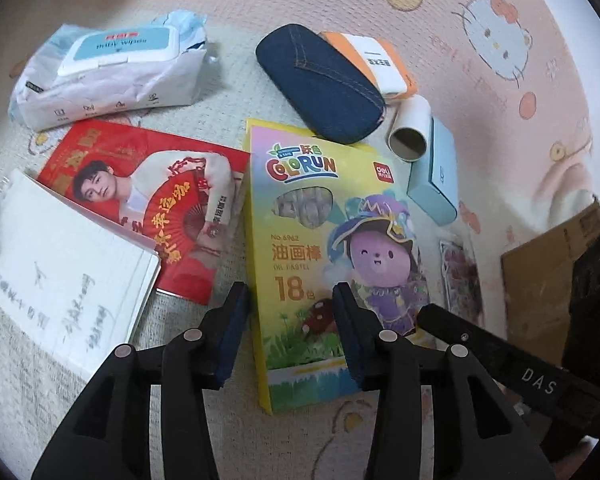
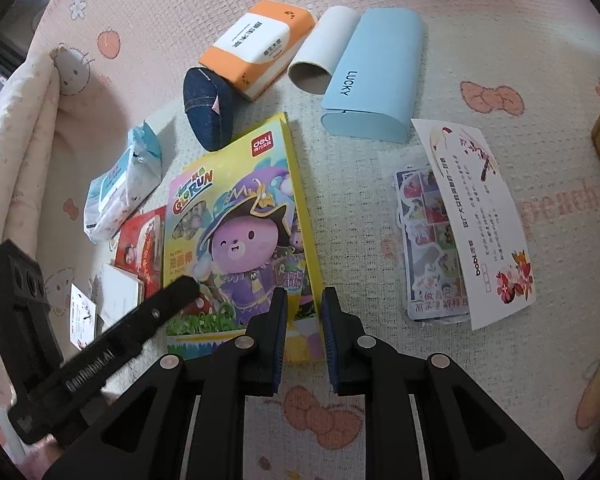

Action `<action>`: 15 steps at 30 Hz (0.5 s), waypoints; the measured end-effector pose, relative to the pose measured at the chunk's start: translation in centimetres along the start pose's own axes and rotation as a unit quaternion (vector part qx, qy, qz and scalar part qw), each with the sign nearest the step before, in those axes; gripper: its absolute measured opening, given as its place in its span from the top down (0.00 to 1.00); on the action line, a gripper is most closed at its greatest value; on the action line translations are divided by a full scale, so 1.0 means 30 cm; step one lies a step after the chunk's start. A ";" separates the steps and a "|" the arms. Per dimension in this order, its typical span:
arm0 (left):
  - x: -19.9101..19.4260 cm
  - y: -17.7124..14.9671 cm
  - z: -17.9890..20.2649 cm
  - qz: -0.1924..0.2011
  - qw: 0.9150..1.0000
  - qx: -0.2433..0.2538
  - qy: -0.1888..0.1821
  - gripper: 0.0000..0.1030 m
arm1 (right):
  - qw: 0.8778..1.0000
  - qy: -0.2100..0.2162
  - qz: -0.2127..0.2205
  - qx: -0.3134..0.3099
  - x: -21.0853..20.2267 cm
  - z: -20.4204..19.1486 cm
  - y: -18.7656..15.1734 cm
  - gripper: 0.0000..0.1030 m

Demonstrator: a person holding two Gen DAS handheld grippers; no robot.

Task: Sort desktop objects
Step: 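Move the right gripper over the yellow COLORUN pastel box and open it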

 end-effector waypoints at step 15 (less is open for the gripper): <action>-0.012 -0.087 0.010 -0.035 0.996 0.069 -0.051 0.55 | 0.994 -0.082 -0.037 -0.068 -0.052 -0.033 -0.141 0.86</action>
Point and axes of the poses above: each gripper's, at about its wrist camera, not at the fingertips, and x roughly the way its jaws point, z to its right, y to its top, the point moved 3 cm from there along x, roughly the way its jaws point, and after that the axes turned 10 degrees about -z, right-handed, at the moved point
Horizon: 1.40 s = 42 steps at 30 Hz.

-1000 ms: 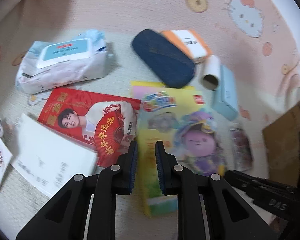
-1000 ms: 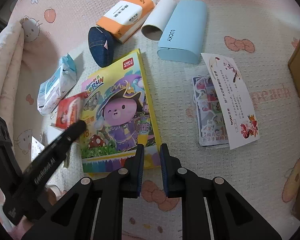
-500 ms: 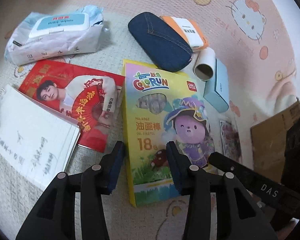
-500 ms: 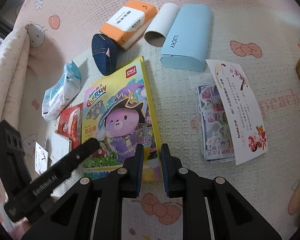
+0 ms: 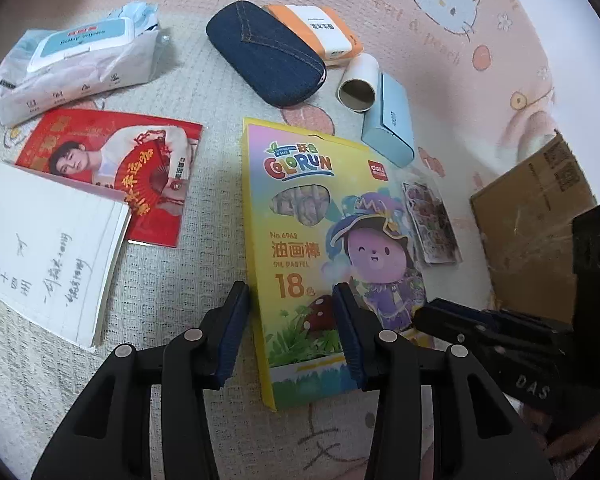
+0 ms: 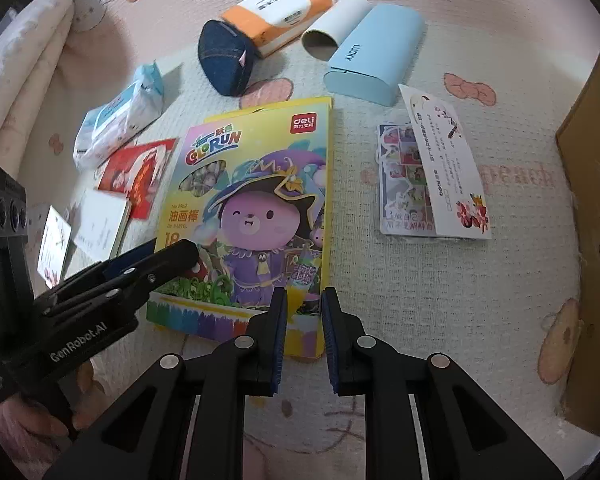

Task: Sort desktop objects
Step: 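Move the right gripper over the yellow COLORUN pastel box and open it, then close the right gripper on the yellow pastel box and lift it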

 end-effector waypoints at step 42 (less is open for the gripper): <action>-0.069 0.081 0.056 0.040 0.999 -0.009 0.007 0.54 | 0.993 0.067 0.072 0.063 -0.048 0.029 0.126 0.57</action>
Point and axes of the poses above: each gripper's, at about its wrist camera, not at the fingertips, and x roughly the way its jaws point, z to its right, y to its top, the point moved 3 cm from there along x, roughly the way its jaws point, and after that the axes turned 10 degrees about -z, right-handed, at the moved point
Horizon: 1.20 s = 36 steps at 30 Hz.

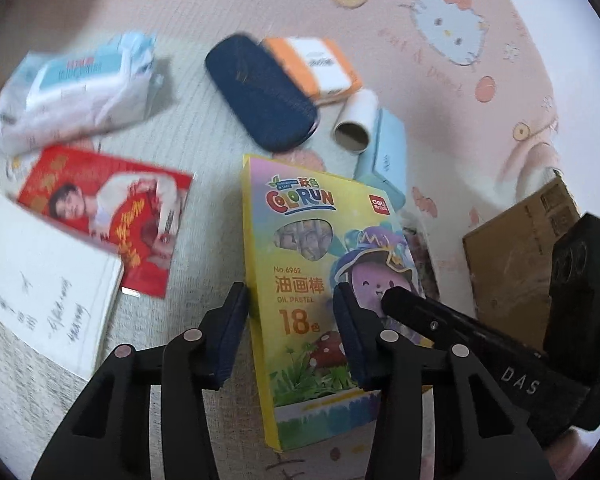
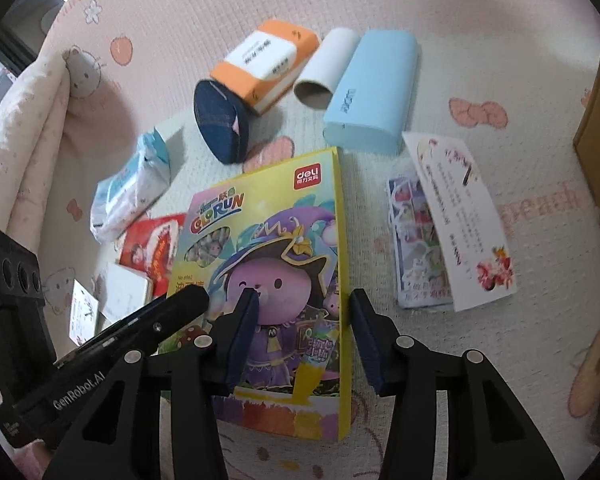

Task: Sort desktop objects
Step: 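Close the right gripper on the yellow pastel box and lift it, then carry the pastel box with the right gripper over the cardboard box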

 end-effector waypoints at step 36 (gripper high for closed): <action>-0.429 -0.015 0.389 0.168 0.979 0.093 -0.068 0.54 | 0.987 0.006 0.163 -0.013 -0.595 -0.064 -0.052 0.57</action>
Point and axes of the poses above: each gripper's, at about its wrist camera, not at the fingertips, and x roughly the way its jaws point, z to its right, y to its top, the point moved 3 cm from there along x, roughly the way its jaws point, and after that the axes turned 10 degrees about -z, right-handed, at the moved point
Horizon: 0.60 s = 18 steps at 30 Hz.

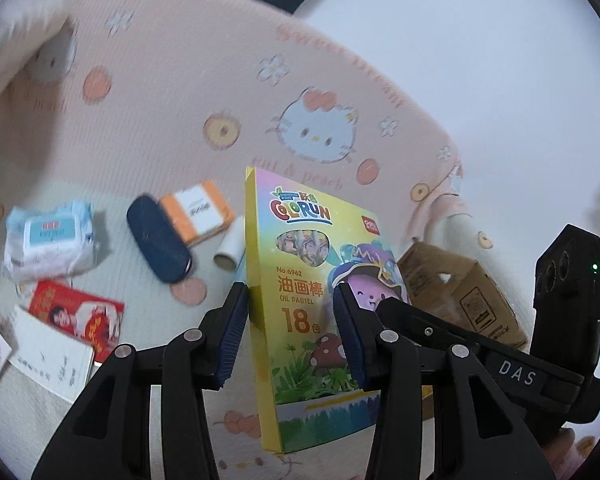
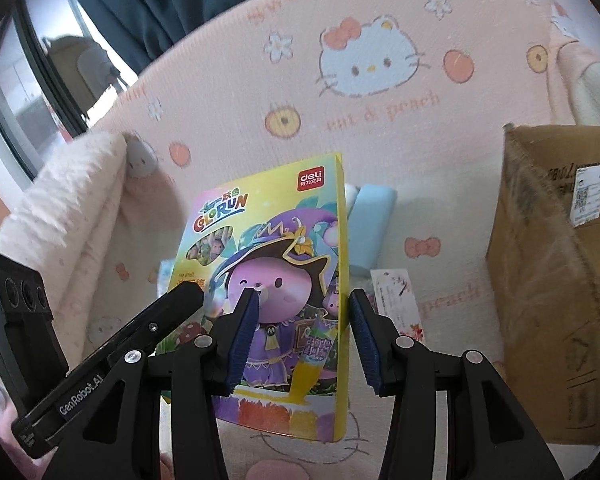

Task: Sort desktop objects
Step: 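Carry the pastel box with the right gripper over the cardboard box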

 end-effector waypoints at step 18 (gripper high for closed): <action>-0.002 0.033 0.324 0.016 0.997 0.043 -0.062 0.54 | 0.993 -0.039 0.104 -0.039 -0.346 0.082 0.057 0.57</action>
Point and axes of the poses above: each gripper's, at about its wrist camera, not at the fingertips, and x roughly the way its jaws point, z to its right, y to its top, the point moved 3 cm from there along x, roughly the way its jaws point, and after that the axes turned 10 degrees about -z, right-handed, at the moved point
